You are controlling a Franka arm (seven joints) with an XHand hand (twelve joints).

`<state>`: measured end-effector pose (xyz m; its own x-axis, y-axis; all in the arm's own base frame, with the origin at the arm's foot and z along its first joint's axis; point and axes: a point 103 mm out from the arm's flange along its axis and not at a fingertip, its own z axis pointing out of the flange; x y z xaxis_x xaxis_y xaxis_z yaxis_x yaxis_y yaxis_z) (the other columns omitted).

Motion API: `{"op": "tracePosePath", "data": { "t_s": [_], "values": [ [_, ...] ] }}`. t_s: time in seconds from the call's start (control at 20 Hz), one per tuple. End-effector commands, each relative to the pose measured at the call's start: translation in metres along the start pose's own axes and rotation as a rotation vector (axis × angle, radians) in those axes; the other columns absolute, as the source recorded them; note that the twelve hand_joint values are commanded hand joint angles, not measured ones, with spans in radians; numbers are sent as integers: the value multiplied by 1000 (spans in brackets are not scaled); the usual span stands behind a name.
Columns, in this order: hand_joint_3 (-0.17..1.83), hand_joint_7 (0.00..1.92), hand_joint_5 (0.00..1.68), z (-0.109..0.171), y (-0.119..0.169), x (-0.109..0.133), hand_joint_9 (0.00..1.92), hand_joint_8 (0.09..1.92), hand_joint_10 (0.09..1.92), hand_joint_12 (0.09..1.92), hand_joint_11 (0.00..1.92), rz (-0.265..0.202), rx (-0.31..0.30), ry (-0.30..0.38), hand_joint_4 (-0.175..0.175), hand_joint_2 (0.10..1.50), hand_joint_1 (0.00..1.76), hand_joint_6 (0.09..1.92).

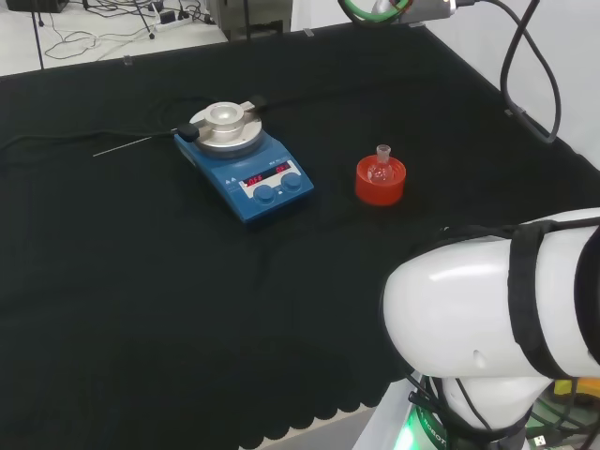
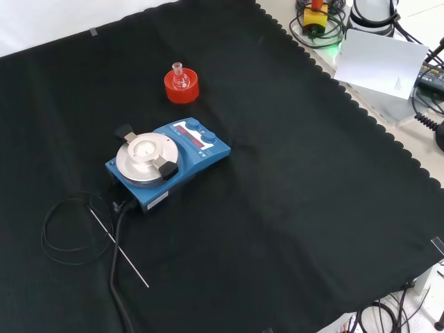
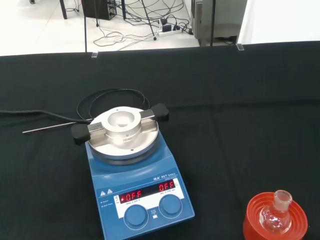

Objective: Pick up the round-bottom flask.

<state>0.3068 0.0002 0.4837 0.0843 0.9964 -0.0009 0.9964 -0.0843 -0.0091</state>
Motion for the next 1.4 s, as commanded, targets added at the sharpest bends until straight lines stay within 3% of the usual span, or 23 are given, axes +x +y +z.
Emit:
{"op": "tracePosePath", "data": {
  "t_s": [0.05,0.15,0.3,0.9,1.4],
  "values": [
    [673,288,273,0,0,0,407,727,853,1341,218,-1,-11,-7,4,1050,383,434],
    [443,74,291,0,0,-1,211,546,691,1329,49,1,-9,-9,9,1207,173,338],
    [340,20,311,1,1,-2,164,492,639,1326,4,9,-1,-6,10,1270,114,287],
    [312,17,327,30,13,-26,166,485,634,1339,0,82,18,33,9,1284,112,273],
    [268,46,361,85,34,-51,200,496,647,1389,0,133,54,76,4,1253,225,264]
  ]
}}
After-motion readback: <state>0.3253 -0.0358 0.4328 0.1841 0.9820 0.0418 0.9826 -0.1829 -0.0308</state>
